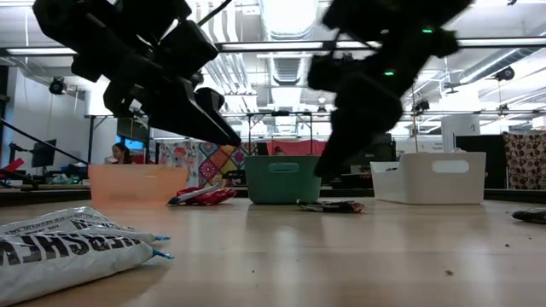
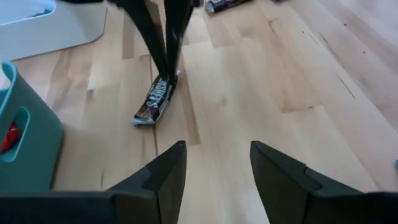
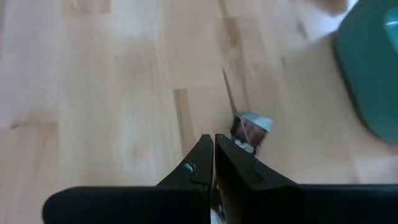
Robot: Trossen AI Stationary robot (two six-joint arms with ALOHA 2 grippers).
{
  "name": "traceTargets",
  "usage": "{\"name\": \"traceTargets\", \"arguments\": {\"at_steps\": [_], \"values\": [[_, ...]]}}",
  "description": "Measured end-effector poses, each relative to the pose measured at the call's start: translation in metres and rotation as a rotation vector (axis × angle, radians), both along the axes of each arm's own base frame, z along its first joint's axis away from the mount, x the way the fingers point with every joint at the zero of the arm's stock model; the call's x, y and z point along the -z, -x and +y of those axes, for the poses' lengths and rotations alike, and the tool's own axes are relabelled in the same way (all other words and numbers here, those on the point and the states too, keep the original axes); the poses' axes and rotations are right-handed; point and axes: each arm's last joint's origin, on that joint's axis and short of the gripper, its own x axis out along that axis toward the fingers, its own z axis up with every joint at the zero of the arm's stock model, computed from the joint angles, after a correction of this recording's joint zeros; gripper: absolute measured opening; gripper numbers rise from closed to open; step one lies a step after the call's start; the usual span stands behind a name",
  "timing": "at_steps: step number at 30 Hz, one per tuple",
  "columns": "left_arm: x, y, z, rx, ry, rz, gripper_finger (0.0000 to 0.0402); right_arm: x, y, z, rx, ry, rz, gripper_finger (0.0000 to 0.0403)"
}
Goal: Organize candy in baskets
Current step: Put the black chocolate bar into the orange bin
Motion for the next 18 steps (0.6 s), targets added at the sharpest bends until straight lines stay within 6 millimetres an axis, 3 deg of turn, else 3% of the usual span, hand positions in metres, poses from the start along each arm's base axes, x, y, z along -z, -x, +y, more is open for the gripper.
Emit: {"name": "traceTargets", "arguments": {"at_steps": [7,13,18], "values": [[-0.002,-0.001,0.0,-0.004,0.008,-0.024,0.0162,0.008,0.045,0.005,0.036,0.067,-0.143,0.0009],[-0.007,-0.003,0.0,-0.007,0.015,-0.079,0.0162,0.014,0.055,0.01,0.036,0.057,-0.233,0.0011],[-0.012,-0.006,-0.001,-0.009,0.024,-0.137,0.0162,0.02,0.06,0.008,0.089,0.052,-0.254,0.004]]}}
